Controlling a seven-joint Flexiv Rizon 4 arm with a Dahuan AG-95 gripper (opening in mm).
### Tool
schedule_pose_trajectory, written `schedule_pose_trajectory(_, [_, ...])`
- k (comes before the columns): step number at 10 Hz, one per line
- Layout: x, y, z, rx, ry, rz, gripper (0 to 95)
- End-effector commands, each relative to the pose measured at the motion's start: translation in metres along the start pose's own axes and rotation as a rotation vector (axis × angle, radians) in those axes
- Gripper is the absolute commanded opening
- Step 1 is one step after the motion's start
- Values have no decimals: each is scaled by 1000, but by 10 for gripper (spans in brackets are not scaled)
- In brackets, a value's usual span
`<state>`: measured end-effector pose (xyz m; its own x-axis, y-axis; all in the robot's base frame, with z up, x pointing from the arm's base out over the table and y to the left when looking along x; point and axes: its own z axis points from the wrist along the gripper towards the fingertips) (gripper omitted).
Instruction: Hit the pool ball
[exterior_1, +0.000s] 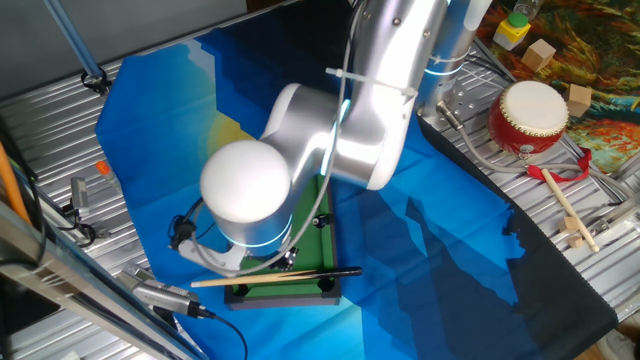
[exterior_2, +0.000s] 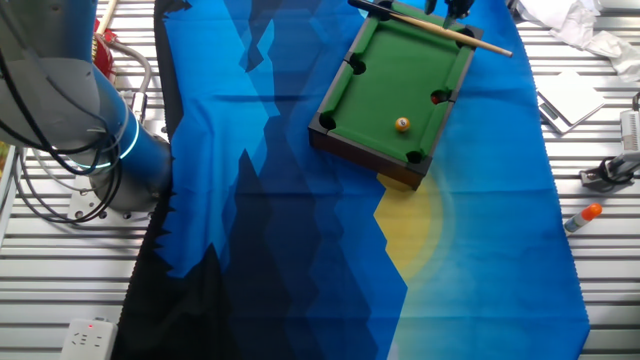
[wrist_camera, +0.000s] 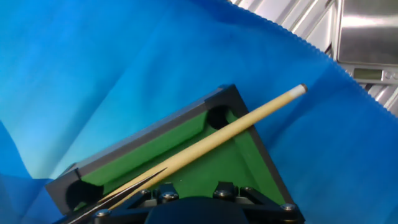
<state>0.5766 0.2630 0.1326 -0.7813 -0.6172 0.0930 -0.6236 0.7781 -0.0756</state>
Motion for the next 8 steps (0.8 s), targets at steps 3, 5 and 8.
schedule_pose_trajectory(3, [13,0,-4,-1,0,-20,380])
schedule_pose_trajectory(5, [16,0,-5,-1,1,-24,380])
schedule_pose_trajectory(8, [19,2,-3,1,2,-18,380])
